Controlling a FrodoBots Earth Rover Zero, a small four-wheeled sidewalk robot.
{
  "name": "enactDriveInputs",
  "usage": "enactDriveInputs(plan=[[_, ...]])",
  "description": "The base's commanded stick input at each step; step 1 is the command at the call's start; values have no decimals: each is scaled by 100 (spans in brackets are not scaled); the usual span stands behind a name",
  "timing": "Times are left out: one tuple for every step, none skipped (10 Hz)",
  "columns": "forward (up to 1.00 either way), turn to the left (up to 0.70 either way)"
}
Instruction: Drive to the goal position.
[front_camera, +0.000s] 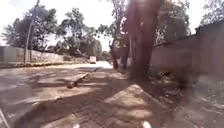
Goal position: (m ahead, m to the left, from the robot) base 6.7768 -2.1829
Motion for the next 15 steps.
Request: enactDriveInputs(plan=[[50, 0], [50, 0], [50, 0], [50, 0], [50, 0], [50, 0], [50, 0], [50, 0], [50, 0], [50, 0], [50, 0], [50, 0], [50, 0], [50, 0], [50, 0]])
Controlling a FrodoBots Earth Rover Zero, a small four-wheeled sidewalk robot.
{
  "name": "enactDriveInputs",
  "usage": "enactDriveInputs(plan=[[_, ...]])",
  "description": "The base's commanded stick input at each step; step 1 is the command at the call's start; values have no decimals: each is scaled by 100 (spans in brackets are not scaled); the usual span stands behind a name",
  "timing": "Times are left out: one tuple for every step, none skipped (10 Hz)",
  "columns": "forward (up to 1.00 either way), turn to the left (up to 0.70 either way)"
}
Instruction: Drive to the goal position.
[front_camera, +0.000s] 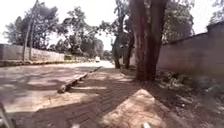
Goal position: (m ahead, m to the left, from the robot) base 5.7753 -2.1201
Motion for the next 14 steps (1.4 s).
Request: enactDriveInputs(plan=[[50, 0], [50, 0], [50, 0], [50, 0], [50, 0], [50, 0], [50, 0], [50, 0], [50, 0], [50, 0], [50, 0], [50, 0], [50, 0], [50, 0]])
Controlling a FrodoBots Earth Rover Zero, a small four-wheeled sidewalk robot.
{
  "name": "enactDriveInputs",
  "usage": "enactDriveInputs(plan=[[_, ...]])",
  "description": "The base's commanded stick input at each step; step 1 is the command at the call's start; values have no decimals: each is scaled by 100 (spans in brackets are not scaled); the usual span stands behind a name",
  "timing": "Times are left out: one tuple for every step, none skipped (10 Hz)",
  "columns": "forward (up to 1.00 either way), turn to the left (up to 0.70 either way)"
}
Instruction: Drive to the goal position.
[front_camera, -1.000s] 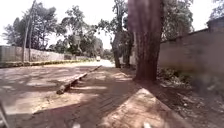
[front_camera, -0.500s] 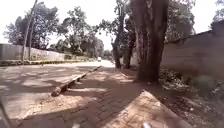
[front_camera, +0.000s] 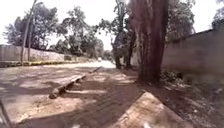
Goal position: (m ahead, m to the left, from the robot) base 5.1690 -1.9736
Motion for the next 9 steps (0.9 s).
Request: enactDriveInputs(plan=[[50, 0], [50, 0], [50, 0], [50, 0], [50, 0], [50, 0], [50, 0], [50, 0], [50, -4]])
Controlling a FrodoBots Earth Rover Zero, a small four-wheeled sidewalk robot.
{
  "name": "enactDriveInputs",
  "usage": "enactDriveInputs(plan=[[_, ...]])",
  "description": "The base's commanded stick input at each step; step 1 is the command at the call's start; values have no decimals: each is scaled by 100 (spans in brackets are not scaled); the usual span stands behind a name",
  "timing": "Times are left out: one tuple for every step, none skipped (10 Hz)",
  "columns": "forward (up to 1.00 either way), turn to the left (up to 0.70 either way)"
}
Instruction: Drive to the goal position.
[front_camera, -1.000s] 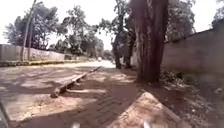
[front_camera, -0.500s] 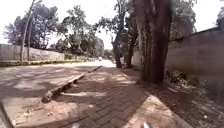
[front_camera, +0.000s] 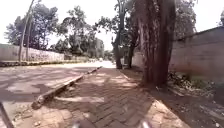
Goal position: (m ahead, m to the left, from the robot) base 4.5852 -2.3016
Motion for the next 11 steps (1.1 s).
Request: enactDriveInputs(plan=[[50, -29], [50, -47], [50, -27], [50, -8], [50, 0], [50, 0], [50, 0], [50, 0], [50, 0], [50, 0], [50, 0]])
